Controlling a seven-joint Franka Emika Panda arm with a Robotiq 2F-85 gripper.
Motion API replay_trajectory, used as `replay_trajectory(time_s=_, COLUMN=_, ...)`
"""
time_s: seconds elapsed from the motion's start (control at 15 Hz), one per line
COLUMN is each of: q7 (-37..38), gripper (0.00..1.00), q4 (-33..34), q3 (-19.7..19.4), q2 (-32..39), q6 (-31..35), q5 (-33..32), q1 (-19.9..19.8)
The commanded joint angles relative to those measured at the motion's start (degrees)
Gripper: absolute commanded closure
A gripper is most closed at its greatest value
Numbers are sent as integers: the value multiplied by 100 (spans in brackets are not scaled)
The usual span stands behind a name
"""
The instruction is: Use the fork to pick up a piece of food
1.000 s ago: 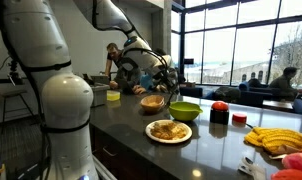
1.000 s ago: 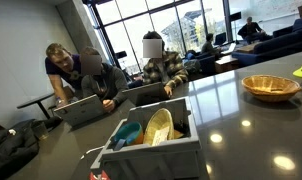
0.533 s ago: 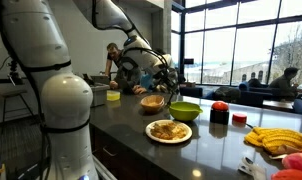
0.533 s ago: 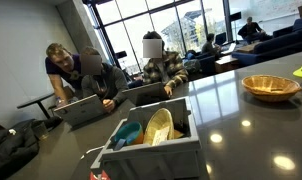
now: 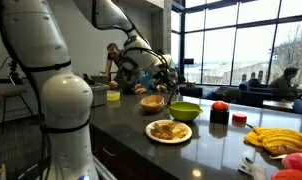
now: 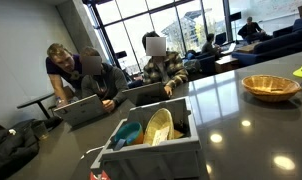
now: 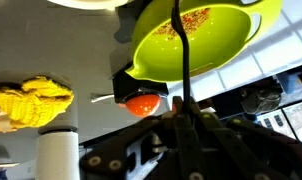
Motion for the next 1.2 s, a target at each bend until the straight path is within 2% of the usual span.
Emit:
replay_trajectory(time_s=0.0, q7=0, gripper=95, q4=0, q3=0, q2=0, q6=0, q5=0, q1=0)
replay_trajectory(time_s=0.53, q7=-2, gripper=95, q4=0, q3=0, q2=0, q6=0, q5=0, q1=-1)
replay_trajectory(time_s=0.6, q7=-4, gripper=99, q4=-11, q3=53, q2=-43, q6=0, q5=-39, q1=-45)
replay_trajectory(time_s=1.13, q7=543, gripper=99, q4=-769, q3=421, q2=-516, q6=-7, q5=85, q1=-228)
